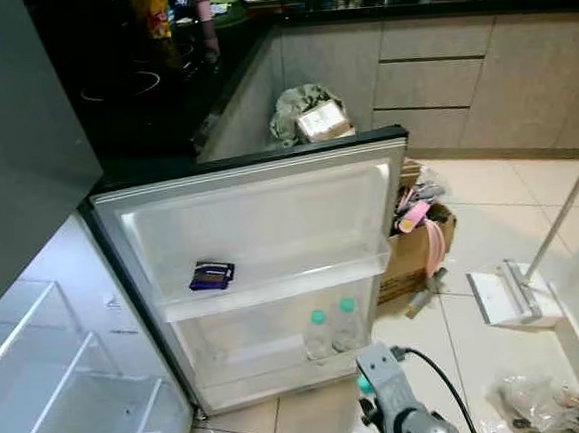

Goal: Restocking fridge

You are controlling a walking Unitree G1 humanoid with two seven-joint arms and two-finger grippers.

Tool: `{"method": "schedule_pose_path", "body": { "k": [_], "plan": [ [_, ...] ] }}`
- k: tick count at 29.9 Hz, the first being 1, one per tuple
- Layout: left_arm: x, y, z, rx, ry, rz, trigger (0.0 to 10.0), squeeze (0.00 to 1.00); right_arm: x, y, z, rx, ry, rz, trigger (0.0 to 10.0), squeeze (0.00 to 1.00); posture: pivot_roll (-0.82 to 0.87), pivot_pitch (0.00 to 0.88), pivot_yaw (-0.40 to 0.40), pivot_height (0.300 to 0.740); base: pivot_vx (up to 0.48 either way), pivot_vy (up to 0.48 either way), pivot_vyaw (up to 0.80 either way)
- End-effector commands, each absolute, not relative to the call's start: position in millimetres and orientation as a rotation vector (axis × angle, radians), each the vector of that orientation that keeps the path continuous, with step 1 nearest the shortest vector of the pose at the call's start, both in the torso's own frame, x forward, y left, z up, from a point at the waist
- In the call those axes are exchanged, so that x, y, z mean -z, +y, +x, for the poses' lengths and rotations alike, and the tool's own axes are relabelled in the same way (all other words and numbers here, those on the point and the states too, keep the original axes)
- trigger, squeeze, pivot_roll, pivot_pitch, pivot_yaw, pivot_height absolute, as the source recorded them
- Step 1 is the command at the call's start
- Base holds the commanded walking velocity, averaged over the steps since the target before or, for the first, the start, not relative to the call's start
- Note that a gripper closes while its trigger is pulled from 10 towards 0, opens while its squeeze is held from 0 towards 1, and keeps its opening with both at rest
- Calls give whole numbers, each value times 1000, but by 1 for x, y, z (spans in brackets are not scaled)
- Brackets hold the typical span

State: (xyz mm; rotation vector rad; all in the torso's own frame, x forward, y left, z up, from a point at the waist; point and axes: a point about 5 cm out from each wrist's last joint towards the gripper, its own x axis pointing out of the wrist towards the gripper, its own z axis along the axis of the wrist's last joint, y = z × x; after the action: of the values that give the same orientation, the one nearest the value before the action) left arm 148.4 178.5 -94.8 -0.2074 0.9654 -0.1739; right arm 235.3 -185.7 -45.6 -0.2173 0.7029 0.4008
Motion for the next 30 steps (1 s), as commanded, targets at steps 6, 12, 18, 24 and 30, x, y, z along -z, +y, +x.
{"method": "schedule_pose_path", "body": {
  "k": [6,12,18,24,30],
  "plan": [
    [87,194,160,167,889,-186,10000,0,31,-158,252,-600,621,-187,10000,0,-96,0,5,740,0,0,0],
    [78,206,172,175,821,-161,10000,0,19,-135,261,-759,554,-94,10000,0,-99,0,7,740,0,0,0],
    [66,217,187,181,747,-146,10000,0,7,-126,271,-801,491,-93,10000,0,-96,0,8,740,0,0,0],
    [62,213,195,234,730,-132,10000,0,-1,-126,281,-783,466,-86,10000,0,-95,0,8,740,0,0,0],
    [70,204,186,265,794,-143,10000,0,-2,-125,281,-805,456,-80,10000,0,-98,0,5,740,0,-326,0]
  ]
}}
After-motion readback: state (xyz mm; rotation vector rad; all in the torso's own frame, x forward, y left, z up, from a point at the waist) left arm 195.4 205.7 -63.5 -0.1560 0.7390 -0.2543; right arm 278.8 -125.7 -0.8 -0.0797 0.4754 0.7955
